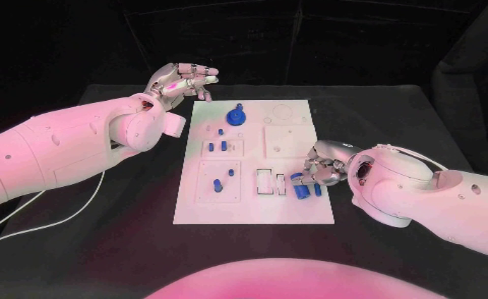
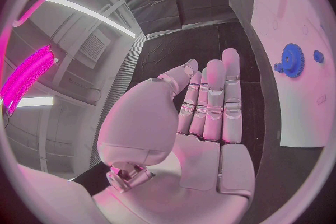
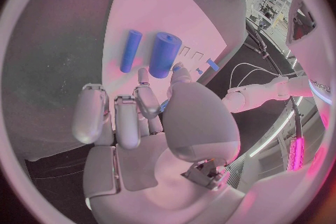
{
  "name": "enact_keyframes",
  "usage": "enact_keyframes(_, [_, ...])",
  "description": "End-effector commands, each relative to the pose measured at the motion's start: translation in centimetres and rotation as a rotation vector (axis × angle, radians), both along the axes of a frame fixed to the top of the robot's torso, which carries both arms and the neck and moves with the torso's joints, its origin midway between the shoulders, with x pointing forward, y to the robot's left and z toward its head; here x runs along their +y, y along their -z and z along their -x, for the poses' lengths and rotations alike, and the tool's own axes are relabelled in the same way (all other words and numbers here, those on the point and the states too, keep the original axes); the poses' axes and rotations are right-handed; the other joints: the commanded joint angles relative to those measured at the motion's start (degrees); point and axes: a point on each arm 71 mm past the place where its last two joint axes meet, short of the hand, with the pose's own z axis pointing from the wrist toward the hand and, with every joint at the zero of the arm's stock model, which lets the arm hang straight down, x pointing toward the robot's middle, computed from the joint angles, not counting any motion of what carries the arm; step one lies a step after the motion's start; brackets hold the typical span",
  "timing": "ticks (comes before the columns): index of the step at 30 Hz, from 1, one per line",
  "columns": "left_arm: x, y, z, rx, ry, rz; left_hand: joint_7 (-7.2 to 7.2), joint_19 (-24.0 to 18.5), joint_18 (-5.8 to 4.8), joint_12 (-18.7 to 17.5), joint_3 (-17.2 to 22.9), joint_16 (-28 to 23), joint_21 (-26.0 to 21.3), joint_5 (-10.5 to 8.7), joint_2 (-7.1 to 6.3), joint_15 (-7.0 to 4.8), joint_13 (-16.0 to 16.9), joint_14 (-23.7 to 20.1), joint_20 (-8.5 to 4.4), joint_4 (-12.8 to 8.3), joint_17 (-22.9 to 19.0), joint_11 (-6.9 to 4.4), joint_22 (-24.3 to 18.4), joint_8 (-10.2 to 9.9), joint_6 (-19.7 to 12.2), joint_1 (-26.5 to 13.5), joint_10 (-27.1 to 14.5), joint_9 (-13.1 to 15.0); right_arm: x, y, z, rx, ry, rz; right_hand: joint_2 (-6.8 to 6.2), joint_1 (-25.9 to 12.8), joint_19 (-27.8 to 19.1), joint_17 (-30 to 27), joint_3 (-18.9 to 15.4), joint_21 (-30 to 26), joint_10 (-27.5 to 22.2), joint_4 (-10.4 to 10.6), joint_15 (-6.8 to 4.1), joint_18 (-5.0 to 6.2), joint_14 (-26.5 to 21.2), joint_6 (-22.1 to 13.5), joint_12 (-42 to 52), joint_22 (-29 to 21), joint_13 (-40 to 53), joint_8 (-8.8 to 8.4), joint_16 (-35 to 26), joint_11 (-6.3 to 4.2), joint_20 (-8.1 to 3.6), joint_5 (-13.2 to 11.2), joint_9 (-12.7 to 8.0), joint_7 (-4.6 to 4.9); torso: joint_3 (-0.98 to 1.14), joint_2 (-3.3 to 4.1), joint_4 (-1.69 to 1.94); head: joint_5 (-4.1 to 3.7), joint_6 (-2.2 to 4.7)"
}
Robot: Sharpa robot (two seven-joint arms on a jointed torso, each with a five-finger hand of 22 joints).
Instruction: Assemble the parts on the task board
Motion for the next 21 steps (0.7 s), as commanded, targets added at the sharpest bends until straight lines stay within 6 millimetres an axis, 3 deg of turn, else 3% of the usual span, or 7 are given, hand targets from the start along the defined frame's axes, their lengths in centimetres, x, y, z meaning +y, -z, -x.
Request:
enact_keyframes(1, [-0.1, -0.11, 0.02, -0.003, 0.012, 0.01, 0.22, -0.07, 0.32, 0.3, -0.26, 0.25, -0.33, 0.21, -0.14, 0.03, -0.07, -0.53, 0.05, -0.13, -0.05, 0.0, -0.05, 0.38, 0.07, 0.12, -0.24, 0.08, 0.23, 0.22, 0.04, -0.001, -0.025, 0.052, -0.05, -0.3, 0.41, 0.0, -0.28, 0.25, 0.09, -0.02, -0.2, -0.55, 3.26, -0.19, 0.15, 0.07, 0.02, 0.37, 0.25, -0.08, 0.12, -0.23, 0.1, -0.22, -0.03, 0.02, 0.07, -0.01, -0.1])
enact_keyframes(15, [-0.12, -0.09, 0.04, -0.003, 0.013, 0.01, 0.22, -0.07, 0.32, 0.3, -0.26, 0.25, -0.33, 0.21, -0.14, 0.03, -0.07, -0.53, 0.05, -0.13, -0.05, 0.0, -0.05, 0.38, 0.07, 0.12, -0.24, 0.08, 0.43, 0.87, -0.08, 0.015, -0.039, 0.082, 1.01, 2.84, 0.48, 0.6, -0.14, 0.61, 0.06, -0.39, -0.39, -0.66, 3.3, -0.1, 0.33, 0.77, 1.04, 2.67, 0.48, -0.36, 0.03, 1.42, 1.11, -0.57, -0.07, -0.12, -0.04, -0.22, -0.29])
enact_keyframes(21, [-0.06, -0.09, 0.05, -0.003, 0.012, 0.01, 0.22, -0.07, 0.32, 0.3, -0.26, 0.25, -0.33, 0.21, -0.14, 0.03, -0.07, -0.53, 0.05, -0.13, -0.05, 0.0, -0.05, 0.38, 0.07, 0.12, -0.24, 0.08, 0.51, 0.48, -0.03, -0.016, -0.009, 0.033, 3.44, 4.35, 0.61, 0.99, 0.32, 0.86, 0.34, -0.46, -0.63, -0.72, 3.37, 0.22, 0.41, 1.19, 1.6, 3.88, 0.64, -0.67, -0.2, 4.1, 1.79, -0.86, -0.05, -0.13, 0.09, -0.25, -0.2])
